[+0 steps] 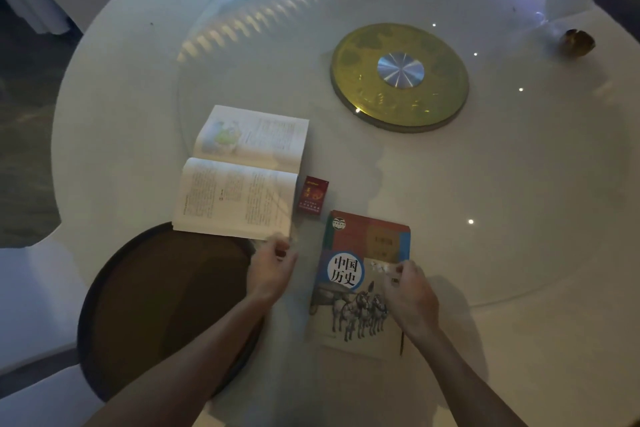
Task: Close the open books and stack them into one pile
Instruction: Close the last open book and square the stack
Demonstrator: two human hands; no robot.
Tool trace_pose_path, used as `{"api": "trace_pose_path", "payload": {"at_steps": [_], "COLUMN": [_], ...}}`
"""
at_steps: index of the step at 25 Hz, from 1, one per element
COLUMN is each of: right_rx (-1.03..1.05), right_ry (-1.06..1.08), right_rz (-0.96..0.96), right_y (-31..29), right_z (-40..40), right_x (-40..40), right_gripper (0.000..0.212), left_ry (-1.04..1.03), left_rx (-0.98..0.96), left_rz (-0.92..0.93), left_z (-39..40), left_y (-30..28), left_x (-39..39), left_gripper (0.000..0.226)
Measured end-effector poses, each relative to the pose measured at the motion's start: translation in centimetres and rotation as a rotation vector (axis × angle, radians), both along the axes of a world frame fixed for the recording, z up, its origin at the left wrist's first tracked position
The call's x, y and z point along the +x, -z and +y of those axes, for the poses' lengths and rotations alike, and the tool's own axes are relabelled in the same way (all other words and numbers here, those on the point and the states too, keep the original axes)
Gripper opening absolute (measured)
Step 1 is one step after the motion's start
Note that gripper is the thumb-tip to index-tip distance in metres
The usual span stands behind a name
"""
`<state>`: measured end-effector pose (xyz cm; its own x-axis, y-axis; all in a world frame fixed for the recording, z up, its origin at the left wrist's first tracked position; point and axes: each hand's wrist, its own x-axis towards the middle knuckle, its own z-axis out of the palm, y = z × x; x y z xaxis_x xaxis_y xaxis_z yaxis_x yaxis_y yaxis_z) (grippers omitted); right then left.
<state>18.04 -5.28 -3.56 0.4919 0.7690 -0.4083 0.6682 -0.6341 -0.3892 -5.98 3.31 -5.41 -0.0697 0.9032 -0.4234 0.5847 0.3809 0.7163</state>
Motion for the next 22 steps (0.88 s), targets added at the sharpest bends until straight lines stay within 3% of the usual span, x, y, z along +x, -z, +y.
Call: {"api": "trace_pose_path", "payload": {"at_steps": [2,6,10,13,17,22], "right_rx": [0.094,0.124,0.056,0.023,-0.016,-0.053], "right_ry": [-0.015,0.027,0.11,0.219,0.26,0.258], "right_rz": [0.111,0.541,0.69,0.793,0.778,0.748], "right_y": [-1.2,-1.2,0.6,1.7,2.9,3.2], "right_z": [3.3,9.8,13.7,14.7,15.0,14.1], "right_x": [-2.7,-8.7,-13.7,-15.4,-15.5,-14.2], "right_gripper": [0.018,0.026,0.059,0.063,0.036,0.022], "left_ry": [-0.047,-0.172,-0.282,-0.274,-0.257,-0.28], "left_rx": [0.062,0.119,0.055,-0.091,-0.163,-0.135], "left_rz": [-0.016,0.061,0.122,0.056,0.0,-0.002], "left_z": [3.1,8.7,12.4,13.7,13.7,11.9], "left_y": [-0.6,-1.1,-0.9,-0.6,-0.5,-0.6], "left_x": [-3.4,-9.6,-14.9,-17.6,-18.6,-19.5], "left_gripper": [0.022,0.058,0.084,0.092,0.067,0.033]}}
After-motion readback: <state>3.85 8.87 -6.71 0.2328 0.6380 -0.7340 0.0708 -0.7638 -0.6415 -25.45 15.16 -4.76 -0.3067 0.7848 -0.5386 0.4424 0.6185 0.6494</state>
